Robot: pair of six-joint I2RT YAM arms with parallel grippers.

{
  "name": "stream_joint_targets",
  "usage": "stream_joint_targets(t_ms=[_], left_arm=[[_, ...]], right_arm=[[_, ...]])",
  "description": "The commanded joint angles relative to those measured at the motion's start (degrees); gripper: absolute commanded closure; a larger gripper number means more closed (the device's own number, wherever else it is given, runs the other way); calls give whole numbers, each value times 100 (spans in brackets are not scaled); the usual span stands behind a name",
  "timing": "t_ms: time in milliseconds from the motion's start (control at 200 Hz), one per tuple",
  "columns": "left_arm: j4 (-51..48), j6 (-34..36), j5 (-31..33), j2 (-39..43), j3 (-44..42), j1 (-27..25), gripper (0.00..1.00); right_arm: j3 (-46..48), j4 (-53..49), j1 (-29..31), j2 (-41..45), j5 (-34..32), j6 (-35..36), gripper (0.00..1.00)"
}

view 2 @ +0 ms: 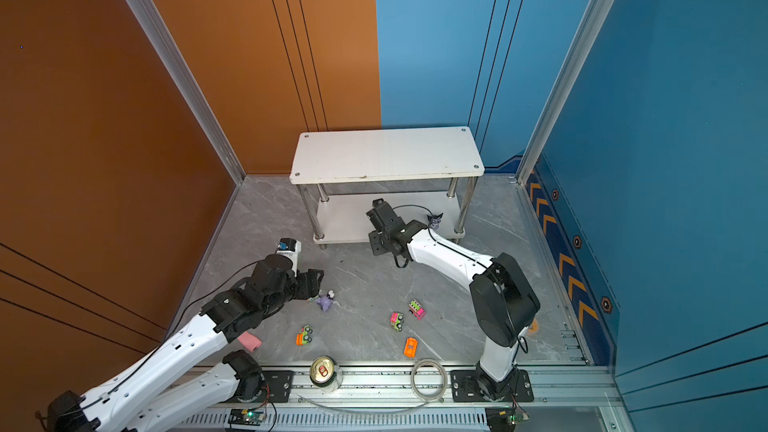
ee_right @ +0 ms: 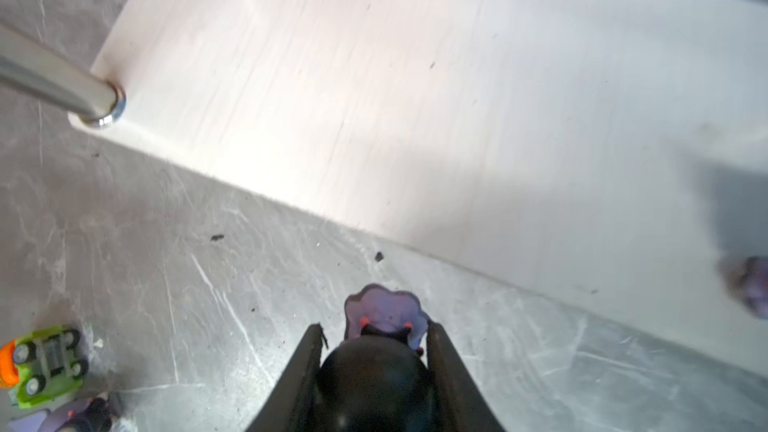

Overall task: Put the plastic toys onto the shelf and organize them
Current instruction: 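Lift the held figure with the right gripper up to the lower shelf tier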

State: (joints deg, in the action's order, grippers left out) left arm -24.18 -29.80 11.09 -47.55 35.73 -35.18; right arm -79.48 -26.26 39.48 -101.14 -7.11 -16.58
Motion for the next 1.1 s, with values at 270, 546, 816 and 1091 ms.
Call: stream_joint_targets(t_ms=[270,546,816,1091], left_arm=[[10,-15,-191,-86,-43,99,22],[45,-44,-221,-153,-39,108,22],[106,-47,-243,-301,2,117,22],[182,-62,-357,-501,74,117,22]], right_arm=[[-1811,-2367,-551,-1116,471,822,84],[-2308,-2568,-829,-1603,771,805,84],[-2013,-2166,-908,-1341,758,745,85],[-1728,-1901,-987,-1101,906,612,85]])
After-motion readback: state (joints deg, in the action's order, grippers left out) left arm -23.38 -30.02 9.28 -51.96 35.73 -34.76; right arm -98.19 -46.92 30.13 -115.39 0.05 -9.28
